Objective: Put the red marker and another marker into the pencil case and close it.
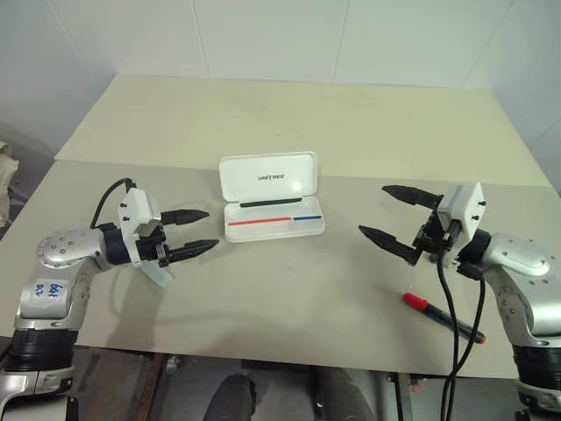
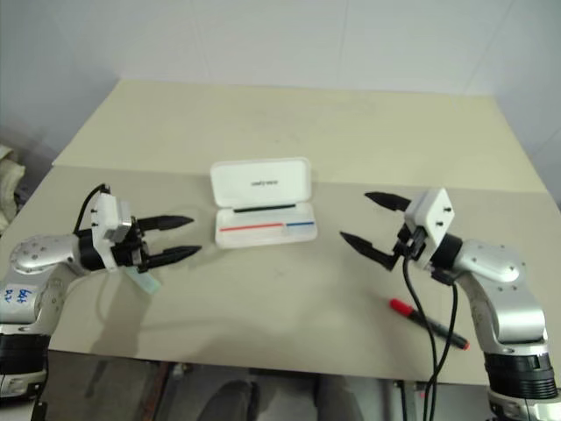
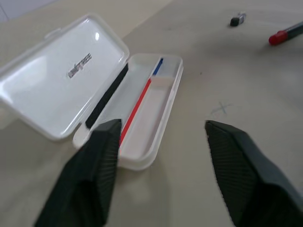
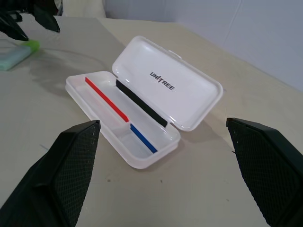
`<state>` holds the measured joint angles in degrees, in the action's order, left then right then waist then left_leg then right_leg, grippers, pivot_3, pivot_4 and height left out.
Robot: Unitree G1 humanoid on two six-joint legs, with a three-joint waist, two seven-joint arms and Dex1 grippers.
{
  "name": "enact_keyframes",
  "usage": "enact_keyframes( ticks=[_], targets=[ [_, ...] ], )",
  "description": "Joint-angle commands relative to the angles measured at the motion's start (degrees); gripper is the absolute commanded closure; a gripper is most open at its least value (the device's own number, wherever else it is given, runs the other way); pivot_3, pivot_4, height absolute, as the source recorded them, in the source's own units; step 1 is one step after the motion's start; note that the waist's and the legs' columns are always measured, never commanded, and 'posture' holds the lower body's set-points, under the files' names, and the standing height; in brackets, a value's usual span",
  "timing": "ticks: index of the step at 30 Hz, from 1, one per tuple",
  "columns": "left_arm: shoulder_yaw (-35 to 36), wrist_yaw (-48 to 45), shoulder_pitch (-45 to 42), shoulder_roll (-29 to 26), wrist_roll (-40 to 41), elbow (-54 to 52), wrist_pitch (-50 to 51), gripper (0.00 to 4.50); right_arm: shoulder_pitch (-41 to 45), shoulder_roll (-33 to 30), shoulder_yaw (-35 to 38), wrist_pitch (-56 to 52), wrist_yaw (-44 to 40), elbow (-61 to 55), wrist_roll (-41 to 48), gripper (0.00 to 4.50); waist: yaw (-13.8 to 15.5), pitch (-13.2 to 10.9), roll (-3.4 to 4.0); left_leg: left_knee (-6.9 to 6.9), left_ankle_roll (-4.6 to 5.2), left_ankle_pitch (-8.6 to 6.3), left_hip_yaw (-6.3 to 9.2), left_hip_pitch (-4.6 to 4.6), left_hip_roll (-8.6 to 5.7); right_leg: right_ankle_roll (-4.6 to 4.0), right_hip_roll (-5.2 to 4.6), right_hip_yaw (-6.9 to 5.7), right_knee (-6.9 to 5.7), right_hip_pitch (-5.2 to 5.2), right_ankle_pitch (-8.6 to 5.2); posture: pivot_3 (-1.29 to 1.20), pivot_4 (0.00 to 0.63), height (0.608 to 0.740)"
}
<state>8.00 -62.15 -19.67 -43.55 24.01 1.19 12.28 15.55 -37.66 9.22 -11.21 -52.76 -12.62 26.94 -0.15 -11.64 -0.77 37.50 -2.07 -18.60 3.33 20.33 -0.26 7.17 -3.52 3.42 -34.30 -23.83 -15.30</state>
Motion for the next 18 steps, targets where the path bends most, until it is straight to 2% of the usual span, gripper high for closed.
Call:
enact_keyframes(
  ticks=[1,8,18],
  targets=[
    [-3.2,0.2,-3.4,0.6,-3.6,1.3,-2.2,2.4,1.3,0.4,0.4,0.7,0.4,-2.0,0.8,0.0,0.2,0.0,0.0,0.01,0.0,0.0,0.01,0.01,0.0,0.0,0.0,-0.01,0.0,0.0,0.0,0.0,0.15,0.74],
    [-10.2,-3.3,-9.7,2.4,-8.6,6.9,-5.7,2.4,0.9,2.9,-1.8,-0.1,2.0,-5.1,0.6,0.0,-0.3,0.0,0.0,0.04,0.0,0.0,-0.01,0.03,0.0,0.02,0.03,0.0,-0.25,-0.02,0.01,0.0,0.15,0.74],
    [-14.8,-6.6,-16.4,3.1,-13.8,15.7,-9.1,2.4,0.7,5.4,-3.1,0.0,5.9,-8.6,0.2,0.0,-0.2,0.0,-0.01,0.3,0.0,0.0,-0.02,0.11,-0.03,0.01,0.03,0.02,-0.42,-0.13,0.0,0.0,0.15,0.74]
  ],
)
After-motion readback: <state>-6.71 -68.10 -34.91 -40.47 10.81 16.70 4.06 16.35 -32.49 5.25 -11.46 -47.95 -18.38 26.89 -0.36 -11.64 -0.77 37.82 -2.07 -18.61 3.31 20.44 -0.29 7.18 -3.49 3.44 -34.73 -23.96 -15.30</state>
